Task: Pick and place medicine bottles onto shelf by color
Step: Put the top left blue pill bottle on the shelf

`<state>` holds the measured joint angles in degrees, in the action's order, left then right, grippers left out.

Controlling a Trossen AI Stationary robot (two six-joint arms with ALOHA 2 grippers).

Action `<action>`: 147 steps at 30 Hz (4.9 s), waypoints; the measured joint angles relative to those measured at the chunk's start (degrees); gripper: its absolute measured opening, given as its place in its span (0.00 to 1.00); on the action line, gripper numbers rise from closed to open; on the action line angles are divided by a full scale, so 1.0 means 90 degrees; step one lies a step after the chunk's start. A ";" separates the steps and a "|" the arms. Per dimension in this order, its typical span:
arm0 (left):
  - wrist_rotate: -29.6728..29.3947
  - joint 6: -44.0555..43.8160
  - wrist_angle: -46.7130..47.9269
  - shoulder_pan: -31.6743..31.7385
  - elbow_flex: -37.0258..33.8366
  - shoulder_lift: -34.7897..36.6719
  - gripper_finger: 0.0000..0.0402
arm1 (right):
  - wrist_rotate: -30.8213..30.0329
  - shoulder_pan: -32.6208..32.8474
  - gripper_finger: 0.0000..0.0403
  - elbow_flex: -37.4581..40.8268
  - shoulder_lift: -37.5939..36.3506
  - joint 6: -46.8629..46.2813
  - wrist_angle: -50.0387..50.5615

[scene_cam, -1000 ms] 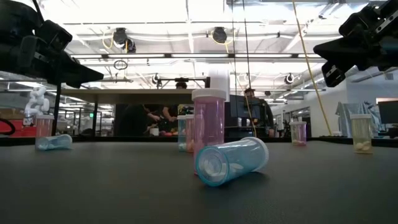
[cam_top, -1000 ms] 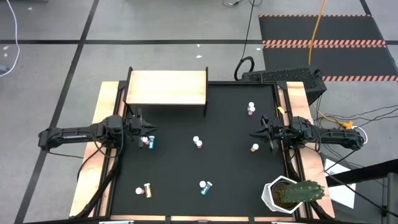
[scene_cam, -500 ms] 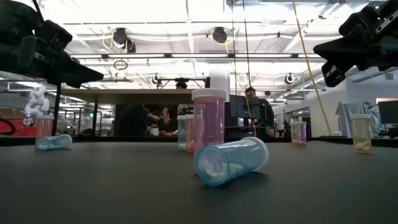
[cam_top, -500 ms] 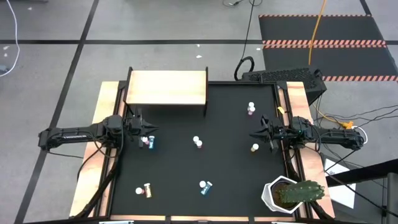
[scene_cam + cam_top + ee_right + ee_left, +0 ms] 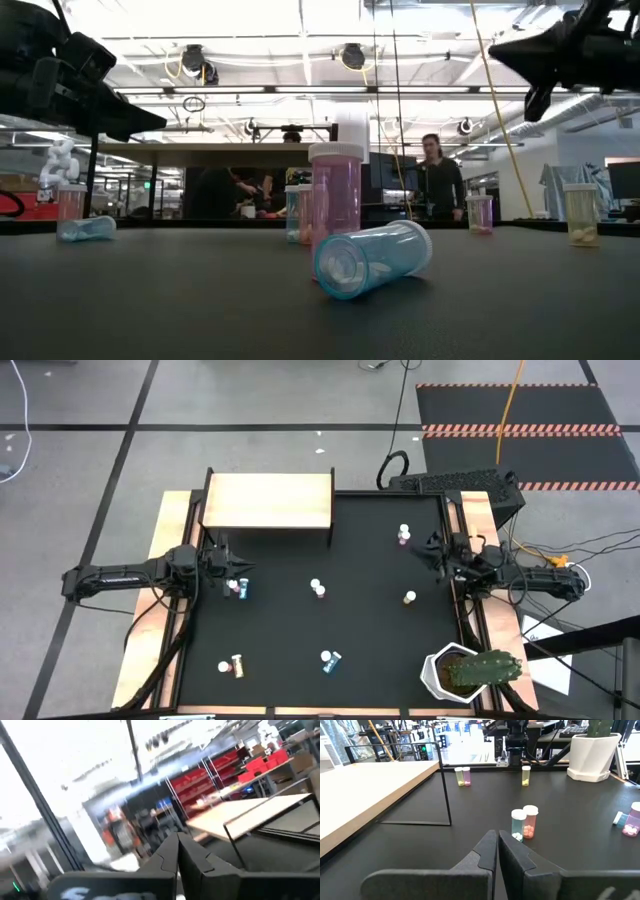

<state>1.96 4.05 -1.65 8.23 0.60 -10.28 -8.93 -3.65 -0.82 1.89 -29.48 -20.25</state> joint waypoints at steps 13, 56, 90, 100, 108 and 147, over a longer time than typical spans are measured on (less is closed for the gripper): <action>0.0002 -0.1470 -0.1721 -0.0013 0.0000 -0.0001 0.05 | -0.1790 -0.0002 0.00 0.0000 0.0199 -0.1161 -0.1260; -0.1749 -0.3310 -0.0050 0.0429 0.4198 -0.3988 0.09 | -0.1769 -0.0011 0.50 -0.2345 0.3150 -0.0081 0.0802; -0.1861 -0.6237 0.8404 0.0303 0.6486 -0.5022 0.38 | 0.0202 -0.0002 0.42 -0.6931 0.7173 0.0053 0.4591; -0.0840 -0.7233 0.8317 -0.0203 0.5124 -0.5088 0.38 | 0.0510 -0.0154 0.42 -0.6916 0.7210 0.0455 0.3941; -0.0550 -0.6662 0.7627 -0.0399 0.4737 -0.5752 0.48 | 0.0518 -0.0295 0.49 -0.6909 0.7269 0.0449 0.4374; -0.0386 -0.5988 0.7911 -0.0369 0.4954 -0.5984 0.59 | 0.0504 -0.0305 0.60 -0.6909 0.7259 0.0116 0.4299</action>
<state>-1.52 -49.84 69.55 4.91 45.19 -64.14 -4.39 -6.39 -63.00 67.22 -28.44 18.44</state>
